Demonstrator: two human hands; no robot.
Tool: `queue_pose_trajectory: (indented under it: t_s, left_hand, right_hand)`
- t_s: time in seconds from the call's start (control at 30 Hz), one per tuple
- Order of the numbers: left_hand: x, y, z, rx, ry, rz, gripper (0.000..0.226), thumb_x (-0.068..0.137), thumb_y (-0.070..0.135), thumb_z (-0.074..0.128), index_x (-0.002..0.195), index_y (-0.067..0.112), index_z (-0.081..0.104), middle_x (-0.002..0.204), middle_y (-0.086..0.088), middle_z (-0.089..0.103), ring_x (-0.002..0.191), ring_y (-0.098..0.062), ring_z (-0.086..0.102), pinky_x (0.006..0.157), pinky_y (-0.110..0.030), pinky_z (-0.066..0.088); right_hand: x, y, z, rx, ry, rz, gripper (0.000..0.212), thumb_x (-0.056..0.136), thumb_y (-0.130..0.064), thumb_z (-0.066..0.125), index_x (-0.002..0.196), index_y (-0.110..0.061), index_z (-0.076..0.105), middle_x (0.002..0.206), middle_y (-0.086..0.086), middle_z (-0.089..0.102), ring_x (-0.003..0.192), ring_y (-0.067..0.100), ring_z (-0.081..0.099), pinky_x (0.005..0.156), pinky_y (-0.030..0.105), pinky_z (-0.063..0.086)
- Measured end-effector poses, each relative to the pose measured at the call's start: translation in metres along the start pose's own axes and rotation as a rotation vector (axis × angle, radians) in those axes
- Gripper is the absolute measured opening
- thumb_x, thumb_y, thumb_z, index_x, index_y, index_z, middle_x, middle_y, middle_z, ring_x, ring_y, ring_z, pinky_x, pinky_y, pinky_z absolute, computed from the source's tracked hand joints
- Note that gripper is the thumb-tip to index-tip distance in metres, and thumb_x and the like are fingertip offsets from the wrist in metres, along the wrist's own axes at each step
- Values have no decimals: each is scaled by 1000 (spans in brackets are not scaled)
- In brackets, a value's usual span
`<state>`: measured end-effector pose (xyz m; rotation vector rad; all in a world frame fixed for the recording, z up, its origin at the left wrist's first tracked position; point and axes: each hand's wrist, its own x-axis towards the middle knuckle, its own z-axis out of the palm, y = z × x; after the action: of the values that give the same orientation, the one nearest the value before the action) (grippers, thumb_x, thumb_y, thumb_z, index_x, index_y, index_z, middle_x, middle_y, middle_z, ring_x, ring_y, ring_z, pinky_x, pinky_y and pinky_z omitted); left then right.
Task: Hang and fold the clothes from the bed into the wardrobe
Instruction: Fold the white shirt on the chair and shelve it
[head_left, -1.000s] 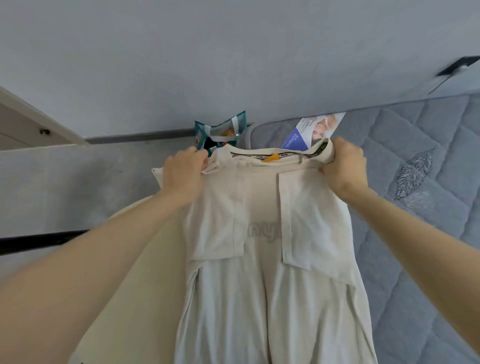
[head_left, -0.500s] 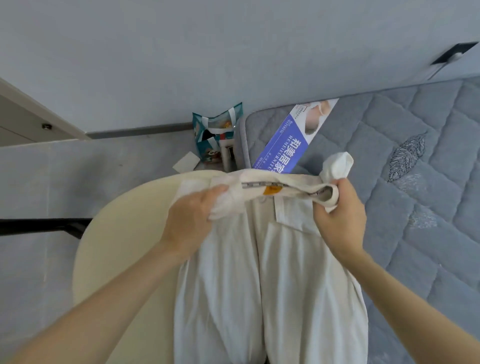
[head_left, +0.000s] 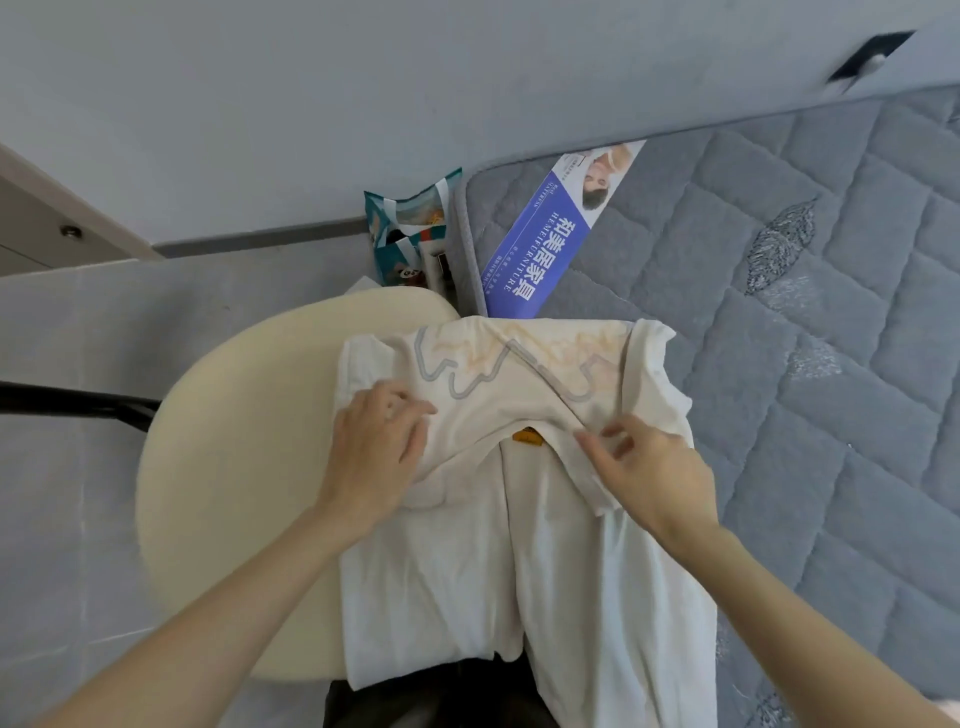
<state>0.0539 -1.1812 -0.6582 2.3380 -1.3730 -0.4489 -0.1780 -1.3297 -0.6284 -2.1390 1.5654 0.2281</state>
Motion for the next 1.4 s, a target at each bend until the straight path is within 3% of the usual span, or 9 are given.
queue_pose_trajectory:
  t_s: [0.1, 0.23, 0.4, 0.67, 0.83, 1.0, 1.1, 1.27, 1.4]
  left_hand:
    - [31, 5, 0, -106, 119, -426, 33, 93, 21, 55, 125, 19, 59, 133, -13, 44, 119, -34, 41, 97, -44, 34]
    - [72, -9, 3, -345, 149, -884, 50, 93, 39, 54, 138, 17, 44, 141, -13, 40, 128, -34, 37, 104, -47, 33]
    - [81, -25, 19, -588, 205, -969, 42, 92, 34, 59, 127, 13, 47, 128, -6, 53, 109, -26, 51, 92, -32, 40]
    - [83, -51, 5, -352, 393, -825, 27, 96, 19, 55, 116, 2, 55, 120, -17, 58, 109, -33, 53, 86, -27, 35]
    - [79, -24, 6, 50, 295, -609, 43, 97, 17, 47, 140, 13, 41, 147, -15, 33, 135, -33, 30, 111, -45, 19]
    - [58, -6, 29, 159, -109, -112, 62, 100, 40, 33, 152, 31, 1, 160, -8, -9, 147, -30, -8, 115, -54, -4]
    - [42, -24, 45, 261, -265, -162, 74, 94, 59, 25, 141, 36, -28, 152, -3, -35, 142, -23, -28, 115, -52, -10]
    - [37, -50, 38, 392, -407, -92, 97, 82, 74, 34, 136, 35, -38, 144, -8, -47, 132, -23, -44, 111, -49, -19]
    - [28, -22, 27, 241, -252, 22, 94, 80, 67, 45, 153, 29, 0, 158, -16, -8, 145, -32, -10, 114, -57, -1]
  right_hand:
    - [23, -8, -10, -1, 286, -117, 30, 93, -35, 54, 114, -16, 59, 116, 4, 60, 105, 28, 48, 74, 39, 43]
    - [61, -16, -12, -137, 208, -30, 47, 93, -33, 54, 134, -13, 43, 144, 11, 39, 126, 36, 37, 101, 44, 29]
    - [81, -20, -1, 194, 77, 129, 54, 94, -28, 55, 141, -20, 30, 136, 15, 35, 94, 37, 50, 79, 37, 36]
    - [57, 22, 0, 417, 274, 301, 46, 93, -5, 31, 130, -25, 50, 115, -8, 40, 92, 23, 49, 79, 25, 34]
    - [60, 15, -2, -60, 266, 212, 66, 82, 2, 48, 142, -23, 41, 152, 12, 25, 132, 37, 26, 108, 47, 20]
    - [74, -14, 17, -278, -43, -434, 57, 99, -43, 37, 151, -40, 14, 162, 2, 1, 146, 36, 2, 115, 54, 7]
    - [86, 0, 38, -395, -196, -326, 63, 94, -64, 21, 139, -54, -22, 158, -10, -23, 145, 35, -19, 112, 64, -1]
    - [100, 14, 32, -459, -197, -134, 77, 70, -79, -13, 138, -48, -28, 158, -7, -25, 145, 35, -19, 112, 65, 7]
    - [82, -16, 28, -236, -91, -191, 73, 87, -66, 44, 150, -40, 17, 160, 7, 2, 145, 39, 3, 111, 63, 7]
